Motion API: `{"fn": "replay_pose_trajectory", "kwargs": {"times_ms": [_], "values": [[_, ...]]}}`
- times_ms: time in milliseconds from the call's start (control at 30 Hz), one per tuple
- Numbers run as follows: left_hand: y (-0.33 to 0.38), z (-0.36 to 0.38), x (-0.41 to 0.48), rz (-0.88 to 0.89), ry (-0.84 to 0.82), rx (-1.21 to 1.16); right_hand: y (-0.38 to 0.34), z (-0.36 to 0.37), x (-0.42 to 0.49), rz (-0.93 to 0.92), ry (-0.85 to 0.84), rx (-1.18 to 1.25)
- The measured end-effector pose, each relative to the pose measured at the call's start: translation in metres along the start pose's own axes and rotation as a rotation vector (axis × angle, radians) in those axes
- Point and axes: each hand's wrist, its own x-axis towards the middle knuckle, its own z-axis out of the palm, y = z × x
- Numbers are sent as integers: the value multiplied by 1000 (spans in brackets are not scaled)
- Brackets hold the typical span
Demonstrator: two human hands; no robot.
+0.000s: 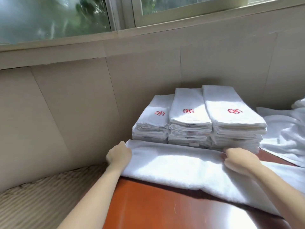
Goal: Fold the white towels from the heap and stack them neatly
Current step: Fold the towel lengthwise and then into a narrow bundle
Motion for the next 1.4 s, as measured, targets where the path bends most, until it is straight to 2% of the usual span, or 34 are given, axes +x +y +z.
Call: {"fn": "replay_pose_trajectory", "kwargs": {"times_ms": [167, 267, 333, 500, 600, 667, 733, 767, 833, 900, 1000, 1100, 1167, 1200, 1267, 1400], "values": [[-6, 6, -5, 35, 45, 89, -1, 0, 2, 12, 6, 21], [-24, 1, -13, 75, 75, 28, -4, 7, -12, 19, 179, -8], [-37, -9, -16, 85, 8, -59, -2, 9, -24, 4, 243, -5], [-76, -40, -28, 124, -184, 46, 0, 0, -44, -135, -27, 63], [-82, -46, -34, 138, -211, -91, -3, -7, -51, -187, -49, 83], [-74, -48, -34, 111, -178, -259, -2, -17, -49, -220, -22, 200], [-63, -50, -32, 62, -164, -313, -1, -23, -44, -210, -14, 363], [-58, -49, -30, 39, -174, -283, -2, -25, -43, -185, -35, 389], [-52, -44, -30, -3, -182, -144, -6, -22, -43, -127, -138, 280], [-49, -40, -33, -15, -153, -29, -9, -12, -40, -78, -173, 189], [-47, -37, -36, -53, -108, 53, -11, -4, -40, -22, -117, 204], [-36, -39, -44, -103, -87, 154, -10, -2, -48, 63, 40, 201], [-20, -40, -53, -119, -85, 302, -7, -1, -58, 116, 131, 149], [-8, -39, -59, -86, -78, 405, -4, -1, -63, 135, 159, 132], [27, -30, -77, 94, -67, 513, 8, -2, -74, 149, 191, 104], [125, 10, -141, 500, -230, 260, 48, -3, -109, 197, 245, 37]]}}
